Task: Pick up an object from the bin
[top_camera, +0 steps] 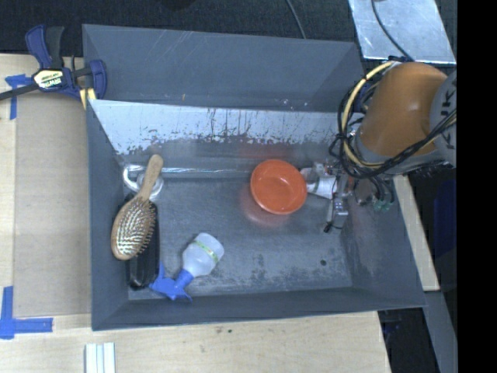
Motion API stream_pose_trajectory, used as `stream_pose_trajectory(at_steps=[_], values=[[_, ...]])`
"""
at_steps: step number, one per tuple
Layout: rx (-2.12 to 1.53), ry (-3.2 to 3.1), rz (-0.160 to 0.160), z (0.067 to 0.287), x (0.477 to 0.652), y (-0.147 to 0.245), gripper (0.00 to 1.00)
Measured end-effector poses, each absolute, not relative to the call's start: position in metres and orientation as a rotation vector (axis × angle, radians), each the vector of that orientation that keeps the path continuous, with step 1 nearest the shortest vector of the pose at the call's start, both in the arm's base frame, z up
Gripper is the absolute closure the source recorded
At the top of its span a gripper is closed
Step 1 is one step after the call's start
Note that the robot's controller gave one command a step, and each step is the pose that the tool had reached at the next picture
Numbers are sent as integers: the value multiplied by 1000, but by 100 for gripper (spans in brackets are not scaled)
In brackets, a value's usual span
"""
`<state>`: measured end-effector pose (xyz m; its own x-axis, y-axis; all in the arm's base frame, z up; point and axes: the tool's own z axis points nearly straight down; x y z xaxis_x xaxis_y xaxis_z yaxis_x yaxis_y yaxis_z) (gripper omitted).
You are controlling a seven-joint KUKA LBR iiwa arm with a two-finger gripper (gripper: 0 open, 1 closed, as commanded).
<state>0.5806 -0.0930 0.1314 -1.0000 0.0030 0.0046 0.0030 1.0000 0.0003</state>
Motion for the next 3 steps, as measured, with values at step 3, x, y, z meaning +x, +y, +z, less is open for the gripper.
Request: stream_pose_trajectory(at_steps=[3], values=[[143, -3153, 4, 131, 608, -43, 0]])
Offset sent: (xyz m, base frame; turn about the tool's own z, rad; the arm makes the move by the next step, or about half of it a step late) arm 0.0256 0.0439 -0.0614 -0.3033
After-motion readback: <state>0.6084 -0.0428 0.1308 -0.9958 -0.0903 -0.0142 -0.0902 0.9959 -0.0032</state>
